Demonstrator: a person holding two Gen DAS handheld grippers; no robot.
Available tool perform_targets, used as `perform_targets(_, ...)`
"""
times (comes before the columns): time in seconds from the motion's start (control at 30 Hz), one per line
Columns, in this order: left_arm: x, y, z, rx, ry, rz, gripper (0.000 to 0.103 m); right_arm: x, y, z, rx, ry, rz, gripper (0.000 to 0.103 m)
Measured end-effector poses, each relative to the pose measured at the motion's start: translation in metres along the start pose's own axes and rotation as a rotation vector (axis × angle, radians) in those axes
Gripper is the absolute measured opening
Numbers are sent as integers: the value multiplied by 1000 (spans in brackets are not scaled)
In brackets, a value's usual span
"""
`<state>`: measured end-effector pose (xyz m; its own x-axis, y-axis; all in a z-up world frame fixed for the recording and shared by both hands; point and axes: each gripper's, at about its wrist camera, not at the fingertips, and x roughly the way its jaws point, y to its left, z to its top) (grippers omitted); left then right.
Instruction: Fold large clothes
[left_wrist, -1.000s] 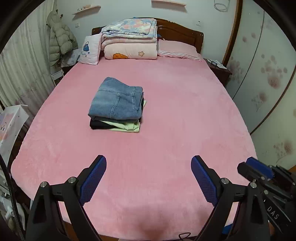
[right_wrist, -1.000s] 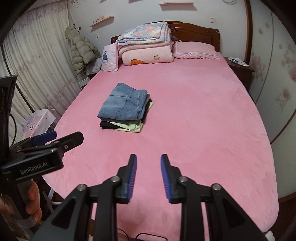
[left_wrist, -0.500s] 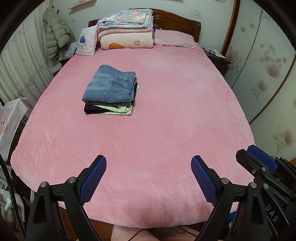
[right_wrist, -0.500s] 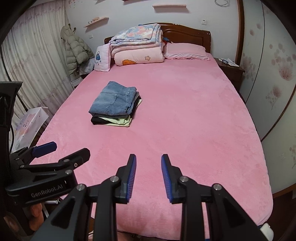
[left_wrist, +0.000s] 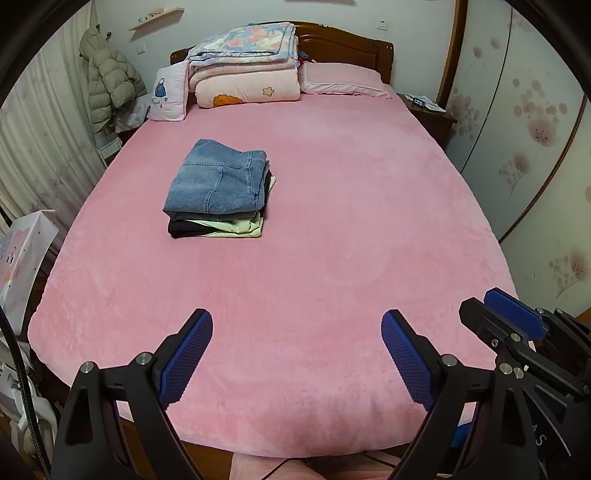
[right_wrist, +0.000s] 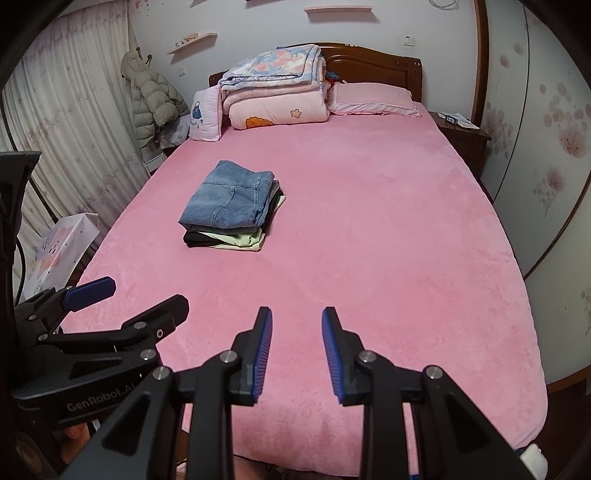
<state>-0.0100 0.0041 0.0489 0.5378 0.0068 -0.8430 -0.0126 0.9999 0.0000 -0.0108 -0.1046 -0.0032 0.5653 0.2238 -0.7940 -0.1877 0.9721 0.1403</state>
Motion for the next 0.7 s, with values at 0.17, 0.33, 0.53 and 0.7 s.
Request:
perform_targets(0.17,0,-1,0,0,3,-4,92,0,-1,1,8,6,3,28)
perform_targets(0.33,0,0,1,5,5,-3,92,0,-4,2,13,7,3,28)
perform_targets(0.53,3,-1,2,13,24,-4,92,2,-7,2,19,17,3,28)
perform_targets(0.7,3,1,3,19,26,0,92,4,-10,3,21,19,3,28)
